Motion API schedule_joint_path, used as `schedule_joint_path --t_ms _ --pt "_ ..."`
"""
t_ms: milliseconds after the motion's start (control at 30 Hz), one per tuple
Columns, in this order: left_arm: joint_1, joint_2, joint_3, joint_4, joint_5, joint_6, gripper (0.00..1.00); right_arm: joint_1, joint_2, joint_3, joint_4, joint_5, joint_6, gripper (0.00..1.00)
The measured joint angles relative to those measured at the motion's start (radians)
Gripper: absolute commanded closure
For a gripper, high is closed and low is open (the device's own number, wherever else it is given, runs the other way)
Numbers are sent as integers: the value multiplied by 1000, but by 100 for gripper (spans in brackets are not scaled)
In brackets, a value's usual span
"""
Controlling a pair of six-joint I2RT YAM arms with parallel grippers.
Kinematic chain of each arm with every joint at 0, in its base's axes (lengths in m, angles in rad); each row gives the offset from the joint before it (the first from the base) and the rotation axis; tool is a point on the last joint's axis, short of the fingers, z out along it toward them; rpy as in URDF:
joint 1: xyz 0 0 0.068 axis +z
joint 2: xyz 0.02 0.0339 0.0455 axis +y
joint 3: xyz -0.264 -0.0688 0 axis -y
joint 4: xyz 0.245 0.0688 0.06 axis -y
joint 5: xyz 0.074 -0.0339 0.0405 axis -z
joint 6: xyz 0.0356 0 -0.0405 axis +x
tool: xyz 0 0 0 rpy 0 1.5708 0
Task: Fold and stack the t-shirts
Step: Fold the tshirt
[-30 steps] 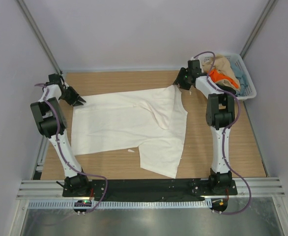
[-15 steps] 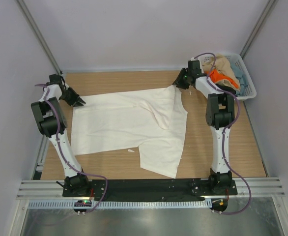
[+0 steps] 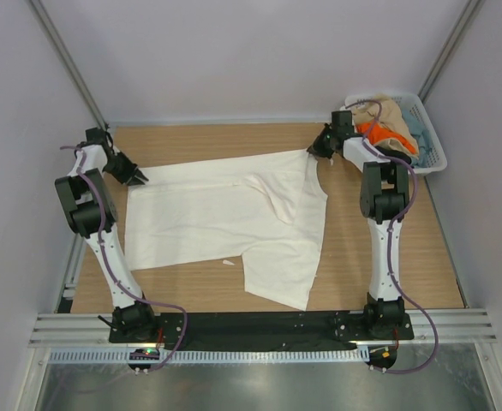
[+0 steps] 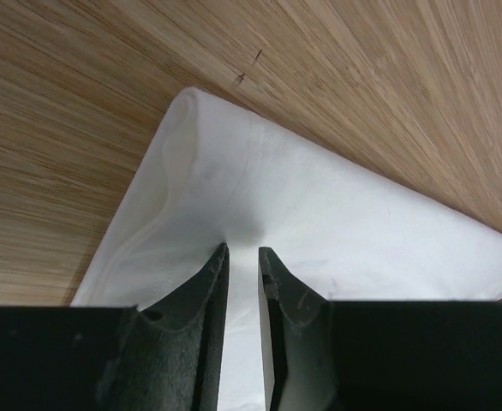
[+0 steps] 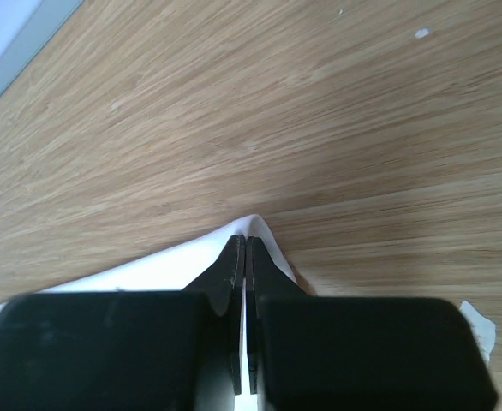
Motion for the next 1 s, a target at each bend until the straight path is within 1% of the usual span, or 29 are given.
schedule_joint_path --t_ms 67,133,200,233,267,300,333,367,433,467,500,600,700,833,900,1000 --pt "1 10 14 -12 3 0 79 3 5 13 -3 7 -8 99" --pt "1 15 24 -21 5 -1 79 5 28 58 -12 8 -15 99" --pt "1 16 29 -24 5 2 75 6 53 100 -17 8 -20 98" --pt "0 16 31 -25 5 3 71 6 64 117 -26 12 -22 94" --pt "-1 16 33 -26 3 6 64 7 69 130 -39 16 -23 87" --pt "-2 16 36 -27 -1 11 62 8 76 149 -63 21 -25 84" --pt "-5 14 40 -28 -3 12 60 8 82 176 -93 32 -32 80" --pt "-7 8 42 -29 -17 17 59 9 90 206 -126 50 -39 73" --pt "-10 -3 42 -40 -57 31 58 6 100 272 -204 93 -60 63" --pt "-10 -11 42 -47 -82 35 58 4 101 302 -247 122 -73 53" --pt "-10 -20 42 -55 -103 41 58 3 98 322 -279 147 -80 49" --pt "-8 -62 35 -70 -151 58 60 6 69 343 -366 209 -129 47" --pt "-7 -132 -12 -64 -166 66 62 22 -4 278 -420 234 -171 47" --pt "-8 -187 -69 -55 -159 66 67 91 -176 65 -415 206 -216 51" --pt "-8 -188 -91 -47 -155 65 68 138 -271 -62 -399 148 -224 55" --pt "-7 -188 -137 -40 -151 66 68 194 -380 -233 -341 21 -224 59"
